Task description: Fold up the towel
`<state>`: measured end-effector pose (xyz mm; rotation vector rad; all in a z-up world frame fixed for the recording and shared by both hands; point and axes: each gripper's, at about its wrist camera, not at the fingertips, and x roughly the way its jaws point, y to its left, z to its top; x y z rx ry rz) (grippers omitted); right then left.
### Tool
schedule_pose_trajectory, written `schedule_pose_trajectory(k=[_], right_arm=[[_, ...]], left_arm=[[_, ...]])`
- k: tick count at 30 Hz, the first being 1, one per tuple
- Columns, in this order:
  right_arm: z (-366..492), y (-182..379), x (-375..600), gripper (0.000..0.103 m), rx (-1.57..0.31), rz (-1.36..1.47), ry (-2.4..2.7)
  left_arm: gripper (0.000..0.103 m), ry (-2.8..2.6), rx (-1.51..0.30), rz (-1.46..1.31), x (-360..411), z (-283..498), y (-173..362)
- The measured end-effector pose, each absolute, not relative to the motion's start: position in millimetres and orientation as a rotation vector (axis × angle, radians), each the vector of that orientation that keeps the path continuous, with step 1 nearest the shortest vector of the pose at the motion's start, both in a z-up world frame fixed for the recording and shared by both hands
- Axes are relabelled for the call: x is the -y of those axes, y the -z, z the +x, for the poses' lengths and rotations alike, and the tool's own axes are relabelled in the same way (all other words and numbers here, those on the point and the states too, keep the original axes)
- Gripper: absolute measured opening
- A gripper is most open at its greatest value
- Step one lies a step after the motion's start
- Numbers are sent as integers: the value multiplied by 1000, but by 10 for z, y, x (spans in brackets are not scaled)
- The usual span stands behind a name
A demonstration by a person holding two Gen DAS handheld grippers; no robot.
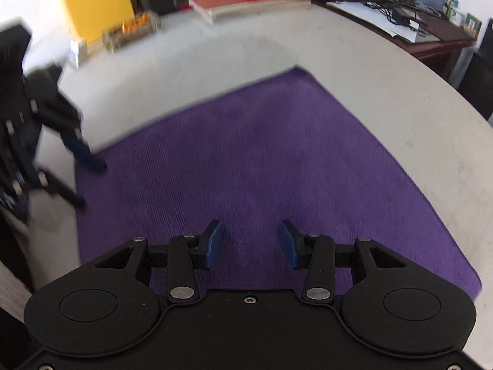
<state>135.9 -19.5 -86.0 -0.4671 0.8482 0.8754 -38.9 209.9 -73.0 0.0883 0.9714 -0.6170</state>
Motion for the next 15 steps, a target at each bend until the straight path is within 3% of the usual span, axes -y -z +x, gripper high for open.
schedule_pose_trajectory(k=[15], right_arm=[[1209, 852, 606, 41, -878, -483, -854]], left_arm=[[44, 671, -965, 100, -1796, -512, 771]])
